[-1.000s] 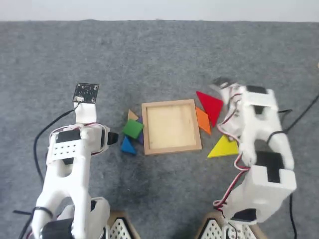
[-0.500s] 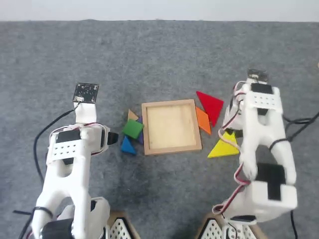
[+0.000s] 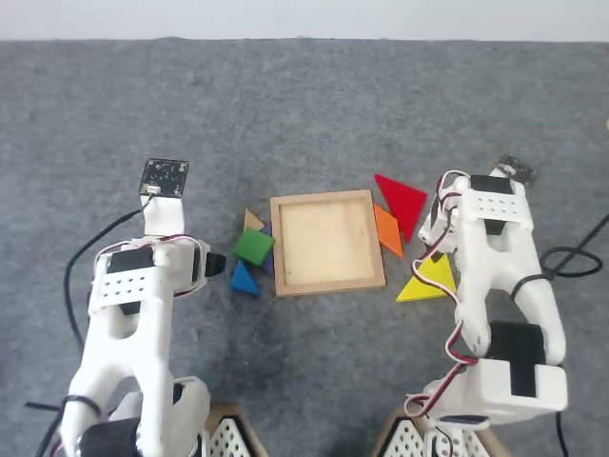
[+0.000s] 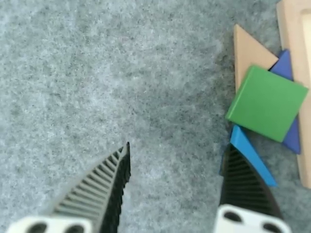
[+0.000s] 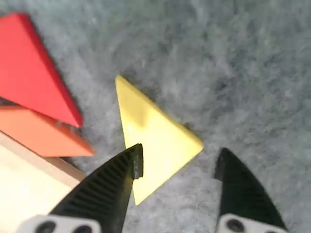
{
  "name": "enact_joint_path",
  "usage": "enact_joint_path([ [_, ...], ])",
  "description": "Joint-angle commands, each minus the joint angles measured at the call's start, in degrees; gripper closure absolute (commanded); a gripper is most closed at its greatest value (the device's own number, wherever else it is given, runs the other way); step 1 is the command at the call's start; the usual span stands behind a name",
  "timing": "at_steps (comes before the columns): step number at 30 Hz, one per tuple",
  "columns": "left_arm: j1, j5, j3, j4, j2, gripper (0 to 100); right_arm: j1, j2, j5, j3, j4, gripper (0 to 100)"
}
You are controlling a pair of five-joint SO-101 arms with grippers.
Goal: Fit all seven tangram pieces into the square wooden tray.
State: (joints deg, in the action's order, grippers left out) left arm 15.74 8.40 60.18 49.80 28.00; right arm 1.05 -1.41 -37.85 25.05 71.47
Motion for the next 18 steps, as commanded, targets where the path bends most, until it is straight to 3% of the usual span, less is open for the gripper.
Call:
enact_joint_path([
  [1,0.26,-0.53,-0.57,-1.32,1.85,71,-2.59,1.19,-1.32,0.26,1.45,71.3],
  [18,0.26,-0.62,-0.57,-1.14,1.85,71,-4.70,0.92,-1.05,5.45,-9.10,71.1],
])
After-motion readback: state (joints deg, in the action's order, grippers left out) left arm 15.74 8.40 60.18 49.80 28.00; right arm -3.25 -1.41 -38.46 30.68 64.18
